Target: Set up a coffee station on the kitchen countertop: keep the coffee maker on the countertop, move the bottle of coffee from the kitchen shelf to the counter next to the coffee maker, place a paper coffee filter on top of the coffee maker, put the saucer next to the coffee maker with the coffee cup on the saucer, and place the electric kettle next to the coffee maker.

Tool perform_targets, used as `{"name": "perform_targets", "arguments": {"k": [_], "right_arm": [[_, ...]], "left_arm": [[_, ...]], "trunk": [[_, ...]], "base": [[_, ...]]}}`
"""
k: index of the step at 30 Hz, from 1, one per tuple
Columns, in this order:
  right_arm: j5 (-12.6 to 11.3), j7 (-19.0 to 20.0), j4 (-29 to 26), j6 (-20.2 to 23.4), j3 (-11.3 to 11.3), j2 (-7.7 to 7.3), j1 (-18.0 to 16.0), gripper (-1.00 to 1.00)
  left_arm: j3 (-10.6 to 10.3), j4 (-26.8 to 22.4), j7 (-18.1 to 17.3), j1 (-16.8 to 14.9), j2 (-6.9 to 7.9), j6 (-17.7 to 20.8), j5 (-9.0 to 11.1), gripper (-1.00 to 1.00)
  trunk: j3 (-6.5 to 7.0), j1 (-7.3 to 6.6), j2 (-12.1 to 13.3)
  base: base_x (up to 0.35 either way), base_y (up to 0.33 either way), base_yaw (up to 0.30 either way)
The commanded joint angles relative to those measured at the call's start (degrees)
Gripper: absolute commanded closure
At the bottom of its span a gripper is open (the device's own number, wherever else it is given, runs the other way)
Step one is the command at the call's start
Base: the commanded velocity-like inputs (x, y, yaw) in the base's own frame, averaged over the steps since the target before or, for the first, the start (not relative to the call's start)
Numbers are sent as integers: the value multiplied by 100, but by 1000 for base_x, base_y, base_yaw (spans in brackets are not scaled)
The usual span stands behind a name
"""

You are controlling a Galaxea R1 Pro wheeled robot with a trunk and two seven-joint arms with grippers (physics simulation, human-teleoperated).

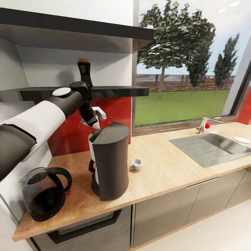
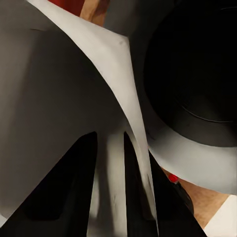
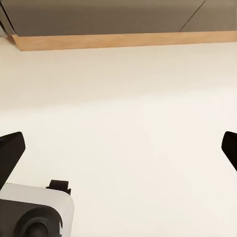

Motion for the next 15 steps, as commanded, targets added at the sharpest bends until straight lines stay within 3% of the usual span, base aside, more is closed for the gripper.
{"name": "perform_targets", "arguments": {"k": [1, 10, 15], "right_arm": [[54, -37, 6, -10, 14, -2, -3, -100], [52, -64, 6, -10, 8, -23, -3, -100], [53, -64, 6, -10, 5, -44, -3, -100]], "left_arm": [[-13, -15, -61, 0, 6, 44, -52, 100], [-34, -24, -75, 0, 8, 35, -59, 100], [-34, -24, -74, -3, 8, 35, -61, 100]], "trunk": [[-2, 2, -4], [-2, 2, -4], [-2, 2, -4]], "base": [[0, 0, 0], [-9, 0, 0], [-205, 0, 0]]}}
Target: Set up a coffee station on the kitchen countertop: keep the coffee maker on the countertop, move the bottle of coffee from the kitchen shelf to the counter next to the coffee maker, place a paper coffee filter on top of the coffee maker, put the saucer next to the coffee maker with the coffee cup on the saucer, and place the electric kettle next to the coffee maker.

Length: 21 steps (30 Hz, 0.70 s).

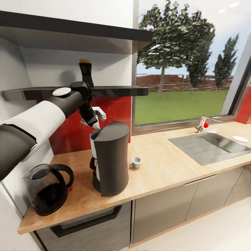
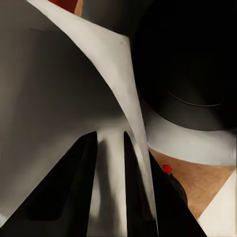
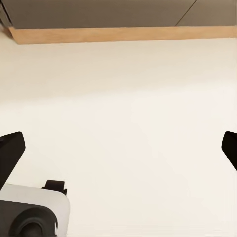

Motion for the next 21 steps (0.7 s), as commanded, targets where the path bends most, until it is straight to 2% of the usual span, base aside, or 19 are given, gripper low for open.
{"name": "perform_targets", "arguments": {"k": [1, 11, 15, 17, 21], "right_arm": [[56, -40, 6, -10, 13, -2, -3, -100], [56, -40, 6, -10, 13, -3, -3, -100], [56, -40, 6, -10, 13, -3, -3, -100], [56, -40, 6, -10, 13, -3, -3, -100], [56, -40, 6, -10, 13, -3, -3, -100]], "left_arm": [[-11, -16, -58, -2, 4, 44, -52, 100], [-43, -16, -58, -4, -5, 44, -50, 100], [-160, -16, -58, -18, -35, 13, -51, 100], [-354, -16, -65, -27, -83, 3, -52, 100], [-399, -16, -66, -33, -94, 7, -45, 100]], "trunk": [[-2, 0, -2], [-2, 0, -2], [-2, 0, -2], [-2, 0, -2], [-2, 0, -2]], "base": [[-79, 0, 0], [-11, 0, 0], [0, 0, 0], [0, 0, 0], [0, 0, 0]]}}
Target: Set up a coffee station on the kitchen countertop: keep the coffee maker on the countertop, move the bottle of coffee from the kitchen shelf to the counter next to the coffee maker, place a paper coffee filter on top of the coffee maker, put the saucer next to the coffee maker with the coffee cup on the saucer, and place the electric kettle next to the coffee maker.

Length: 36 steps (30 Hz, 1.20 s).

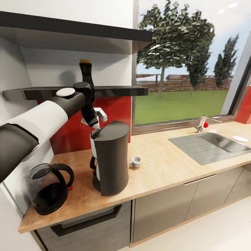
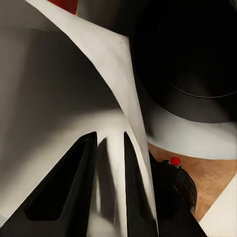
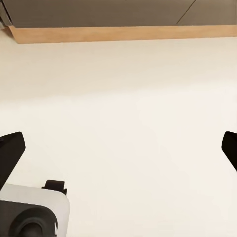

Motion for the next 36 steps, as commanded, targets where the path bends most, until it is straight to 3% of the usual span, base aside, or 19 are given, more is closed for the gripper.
{"name": "perform_targets", "arguments": {"k": [1, 22, 23, 36], "right_arm": [[55, -40, 6, -10, 13, -1, -3, -100], [55, -37, 10, -4, 13, -1, -3, -100], [55, -38, 8, -3, 13, -1, -3, -100], [55, -40, 6, -2, 13, -1, -3, -100]], "left_arm": [[-13, -14, -59, 0, 5, 43, -53, 100], [-31, -5, -300, 10, 53, 33, -38, 100], [-31, -5, -302, 10, 55, 33, -37, -100], [-32, -5, -305, 10, 38, 30, -58, -100]], "trunk": [[-2, 2, -4], [-2, 2, -4], [-2, 2, -4], [-2, 2, -4]], "base": [[0, 0, 0], [0, 0, 0], [0, 0, 0], [0, 0, 0]]}}
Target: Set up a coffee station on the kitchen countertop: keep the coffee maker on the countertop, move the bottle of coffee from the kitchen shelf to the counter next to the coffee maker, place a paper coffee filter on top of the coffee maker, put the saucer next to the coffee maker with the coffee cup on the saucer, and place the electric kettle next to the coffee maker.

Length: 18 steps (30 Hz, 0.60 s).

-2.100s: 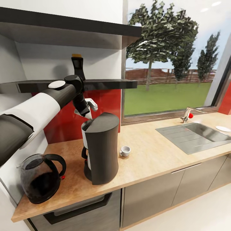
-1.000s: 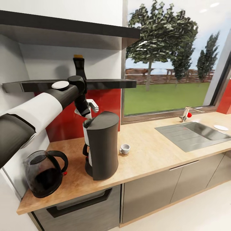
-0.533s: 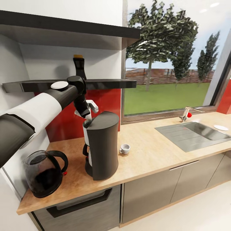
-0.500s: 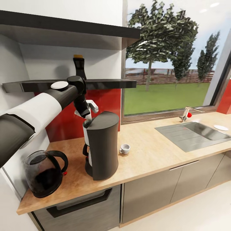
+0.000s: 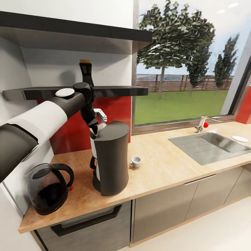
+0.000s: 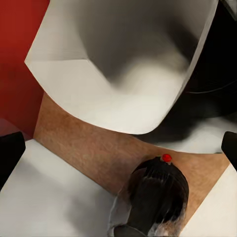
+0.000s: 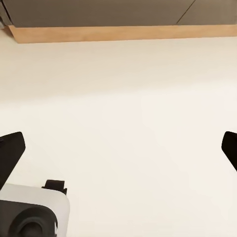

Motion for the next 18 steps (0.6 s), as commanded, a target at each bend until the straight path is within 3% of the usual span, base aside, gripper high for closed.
{"name": "perform_targets", "arguments": {"k": [1, 18], "right_arm": [[56, -40, 8, -11, 13, -1, -3, -100], [56, -40, 7, -10, 13, -1, -3, -100]], "left_arm": [[-11, -16, -56, 0, 3, 60, -50, -100], [21, -13, -47, -58, 75, 67, -51, -100]], "trunk": [[-2, 2, -4], [-2, 2, -4]], "base": [[0, 0, 0], [0, 0, 0]]}}
